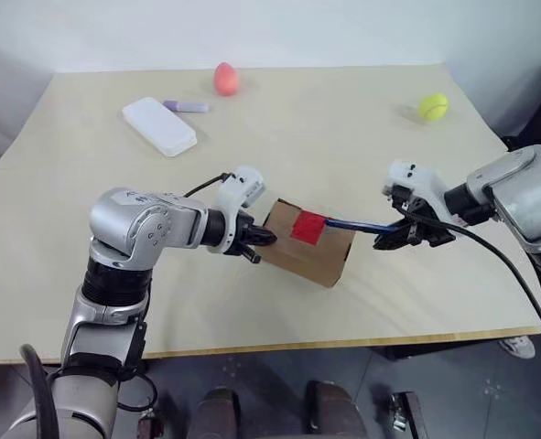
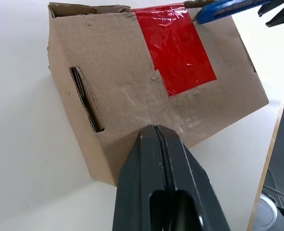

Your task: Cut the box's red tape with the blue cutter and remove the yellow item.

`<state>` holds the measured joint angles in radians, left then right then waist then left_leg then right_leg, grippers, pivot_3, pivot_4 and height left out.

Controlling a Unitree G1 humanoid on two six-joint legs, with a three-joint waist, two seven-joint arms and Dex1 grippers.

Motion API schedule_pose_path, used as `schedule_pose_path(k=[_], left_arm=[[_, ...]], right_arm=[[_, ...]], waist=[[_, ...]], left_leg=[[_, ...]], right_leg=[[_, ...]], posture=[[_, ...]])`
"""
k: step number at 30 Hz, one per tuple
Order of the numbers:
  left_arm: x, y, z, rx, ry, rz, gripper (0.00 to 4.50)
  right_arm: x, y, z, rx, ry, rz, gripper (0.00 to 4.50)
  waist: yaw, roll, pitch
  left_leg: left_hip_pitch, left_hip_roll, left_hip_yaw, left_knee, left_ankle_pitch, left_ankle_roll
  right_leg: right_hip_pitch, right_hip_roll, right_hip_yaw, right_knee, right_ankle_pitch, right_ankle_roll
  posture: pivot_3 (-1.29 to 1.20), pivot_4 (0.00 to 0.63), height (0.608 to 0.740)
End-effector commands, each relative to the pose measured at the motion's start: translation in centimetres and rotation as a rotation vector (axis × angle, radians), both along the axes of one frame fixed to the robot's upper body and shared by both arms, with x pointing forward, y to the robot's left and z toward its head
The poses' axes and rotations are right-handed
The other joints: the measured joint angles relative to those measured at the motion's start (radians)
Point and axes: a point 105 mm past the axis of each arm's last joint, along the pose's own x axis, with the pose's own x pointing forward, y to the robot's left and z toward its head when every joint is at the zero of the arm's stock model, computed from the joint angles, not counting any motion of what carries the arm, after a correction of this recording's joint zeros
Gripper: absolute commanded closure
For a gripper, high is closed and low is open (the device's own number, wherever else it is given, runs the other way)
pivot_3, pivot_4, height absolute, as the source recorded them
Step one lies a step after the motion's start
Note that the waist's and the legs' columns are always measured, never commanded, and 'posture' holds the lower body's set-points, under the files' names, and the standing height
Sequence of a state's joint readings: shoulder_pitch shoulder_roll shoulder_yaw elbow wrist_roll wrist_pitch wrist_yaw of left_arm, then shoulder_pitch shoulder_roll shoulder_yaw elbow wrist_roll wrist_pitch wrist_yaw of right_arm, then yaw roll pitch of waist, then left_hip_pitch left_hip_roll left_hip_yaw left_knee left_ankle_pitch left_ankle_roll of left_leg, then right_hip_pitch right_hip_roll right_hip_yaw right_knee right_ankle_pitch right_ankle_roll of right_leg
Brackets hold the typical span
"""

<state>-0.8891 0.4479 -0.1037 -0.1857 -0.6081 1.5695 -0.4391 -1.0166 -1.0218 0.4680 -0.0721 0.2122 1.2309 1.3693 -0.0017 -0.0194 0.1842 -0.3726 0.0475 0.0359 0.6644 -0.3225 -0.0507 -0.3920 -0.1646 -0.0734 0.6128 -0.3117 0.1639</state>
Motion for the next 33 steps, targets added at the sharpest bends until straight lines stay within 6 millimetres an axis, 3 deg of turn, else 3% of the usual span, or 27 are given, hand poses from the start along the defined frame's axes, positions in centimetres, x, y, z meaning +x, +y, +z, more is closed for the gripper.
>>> schedule_pose_path(k=[1,10,19,28,33], left_arm=[[-0.6,0.8,-2.2,0.070,0.090,0.013,4.50],[-0.9,1.1,-2.3,0.073,0.093,0.010,4.50],[-1.0,0.9,-2.3,0.072,0.092,0.006,4.50],[-1.0,0.6,-2.5,0.070,0.096,0.002,4.50],[-1.0,0.4,-2.5,0.068,0.099,0.001,4.50]], right_arm=[[0.1,-0.1,1.2,0.009,-0.049,-0.011,4.33],[0.6,-0.1,2.4,0.041,-0.085,-0.026,4.33],[0.1,-0.4,1.0,0.018,-0.041,-0.008,4.33],[1.0,-0.8,2.6,0.030,-0.114,-0.038,4.33],[0.6,-1.0,1.9,0.017,-0.082,-0.020,4.33]], waist=[[0.000,0.000,0.000],[0.000,0.000,0.000],[0.001,0.000,0.000],[0.001,0.000,0.000],[0.002,0.000,0.000]], left_leg=[[0.000,0.000,0.000,0.000,0.000,0.000],[0.000,0.000,0.000,0.000,0.000,0.000],[0.000,0.000,0.000,0.000,0.000,0.000],[0.000,0.000,0.000,0.000,0.000,0.000],[0.000,0.000,0.000,0.000,0.000,0.000]], right_leg=[[0.000,0.000,0.000,0.000,0.000,0.000],[0.000,0.000,0.000,0.000,0.000,0.000],[0.000,0.000,0.000,-0.001,0.000,0.000],[0.000,0.000,0.000,-0.001,0.000,0.000],[0.000,0.000,0.000,-0.001,0.000,0.000]], posture=[[0.00,0.150,0.740],[0.00,0.150,0.740],[0.00,0.150,0.740],[0.00,0.150,0.740],[0.00,0.150,0.740]])
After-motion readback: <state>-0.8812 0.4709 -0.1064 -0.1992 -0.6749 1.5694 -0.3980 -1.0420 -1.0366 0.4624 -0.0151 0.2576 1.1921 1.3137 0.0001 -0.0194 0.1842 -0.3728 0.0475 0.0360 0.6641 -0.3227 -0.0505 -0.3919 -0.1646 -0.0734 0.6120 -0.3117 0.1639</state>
